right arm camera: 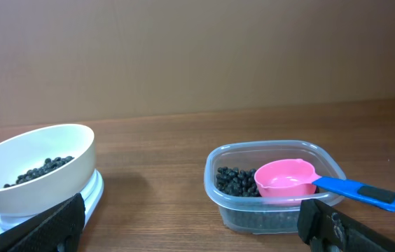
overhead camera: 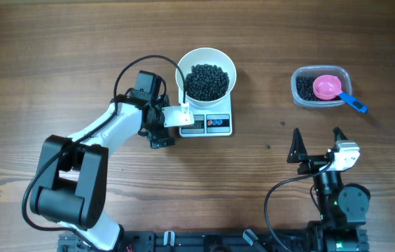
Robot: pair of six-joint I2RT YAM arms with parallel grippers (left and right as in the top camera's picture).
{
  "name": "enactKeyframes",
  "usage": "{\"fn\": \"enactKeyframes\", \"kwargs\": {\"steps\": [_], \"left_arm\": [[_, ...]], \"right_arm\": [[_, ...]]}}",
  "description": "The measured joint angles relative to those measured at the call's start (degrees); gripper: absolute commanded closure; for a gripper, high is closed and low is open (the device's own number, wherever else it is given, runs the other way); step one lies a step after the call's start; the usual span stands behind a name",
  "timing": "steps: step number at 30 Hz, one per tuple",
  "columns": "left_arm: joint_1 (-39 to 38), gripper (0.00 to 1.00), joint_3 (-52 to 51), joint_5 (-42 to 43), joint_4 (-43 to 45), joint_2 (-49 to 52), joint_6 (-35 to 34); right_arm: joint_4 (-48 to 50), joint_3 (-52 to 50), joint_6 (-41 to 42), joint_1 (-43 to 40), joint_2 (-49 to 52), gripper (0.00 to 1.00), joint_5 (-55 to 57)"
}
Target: Scoop item into bowl and weigh 150g on scale
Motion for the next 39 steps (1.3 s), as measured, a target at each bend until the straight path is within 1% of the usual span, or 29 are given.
{"fn": "enactKeyframes", "kwargs": {"steps": [4, 6, 9, 13, 17, 33, 39], "left_arm": [[0.0, 0.00, 0.0, 1.7, 3.9, 0.5, 0.7], [0.0, 0.00, 0.0, 2.6, 4.5, 0.7, 0.8], [0.0, 0.00, 0.0, 3.9, 4.5, 0.9, 1.0], [0.1, 0.00, -0.1, 8.7, 3.1, 1.7, 1.1], [0.5, 0.00, -0.1, 10.4, 1.6, 1.8, 1.0], [0.7, 0.00, -0.1, 11.6, 0.5, 1.8, 0.0], [0.6, 0.00, -0.1, 12.3, 0.1, 1.8, -4.0]], "right_arm": [[0.0, 0.0, 0.0, 0.0, 0.0, 0.00, 0.0], [0.0, 0.0, 0.0, 0.0, 0.0, 0.00, 0.0], [0.0, 0.0, 0.0, 0.0, 0.0, 0.00, 0.0], [0.0, 0.0, 0.0, 0.0, 0.0, 0.00, 0.0], [0.0, 0.0, 0.0, 0.0, 0.0, 0.00, 0.0], [0.0, 0.0, 0.0, 0.0, 0.0, 0.00, 0.0], [0.0, 0.0, 0.0, 0.0, 0.0, 0.00, 0.0]]}}
